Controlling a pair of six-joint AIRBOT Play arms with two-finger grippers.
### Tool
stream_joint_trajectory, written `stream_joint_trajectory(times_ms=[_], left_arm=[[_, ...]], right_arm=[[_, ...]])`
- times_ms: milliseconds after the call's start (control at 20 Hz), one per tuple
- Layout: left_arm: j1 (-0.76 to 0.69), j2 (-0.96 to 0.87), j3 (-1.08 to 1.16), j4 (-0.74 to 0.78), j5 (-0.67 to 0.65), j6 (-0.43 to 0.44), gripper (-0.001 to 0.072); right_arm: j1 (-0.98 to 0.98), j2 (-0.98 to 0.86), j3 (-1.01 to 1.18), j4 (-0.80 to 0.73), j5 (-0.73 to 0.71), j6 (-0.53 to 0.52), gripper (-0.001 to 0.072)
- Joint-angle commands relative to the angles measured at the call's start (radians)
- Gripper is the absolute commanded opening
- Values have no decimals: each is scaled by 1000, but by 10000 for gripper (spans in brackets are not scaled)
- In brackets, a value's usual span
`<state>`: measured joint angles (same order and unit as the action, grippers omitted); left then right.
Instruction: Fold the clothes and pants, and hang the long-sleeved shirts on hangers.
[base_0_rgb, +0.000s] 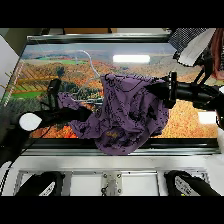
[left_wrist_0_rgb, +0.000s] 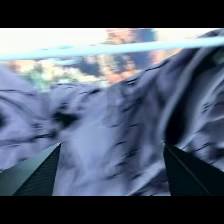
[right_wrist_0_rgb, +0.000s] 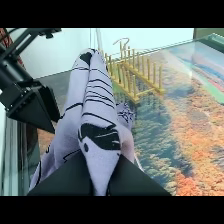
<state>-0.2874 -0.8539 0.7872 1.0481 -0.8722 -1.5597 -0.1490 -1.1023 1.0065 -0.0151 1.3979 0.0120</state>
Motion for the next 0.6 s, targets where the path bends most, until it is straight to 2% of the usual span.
stream_joint_trajectory(times_ms=[0,50,250,300,550], left_arm=[[-124,-115,55,6,68,-196,670],[-142,-145,73,6,62,-200,593],[-180,-196,106,6,42,-204,580],[-185,-196,95,6,43,-204,547],[-187,-197,48,-9,60,-240,548]], right_arm=[[1,4,1,0,-3,4,22],[1,5,1,0,-3,4,22],[1,10,1,0,-3,3,22],[1,10,1,0,-3,3,23],[1,10,1,0,-3,4,23]])
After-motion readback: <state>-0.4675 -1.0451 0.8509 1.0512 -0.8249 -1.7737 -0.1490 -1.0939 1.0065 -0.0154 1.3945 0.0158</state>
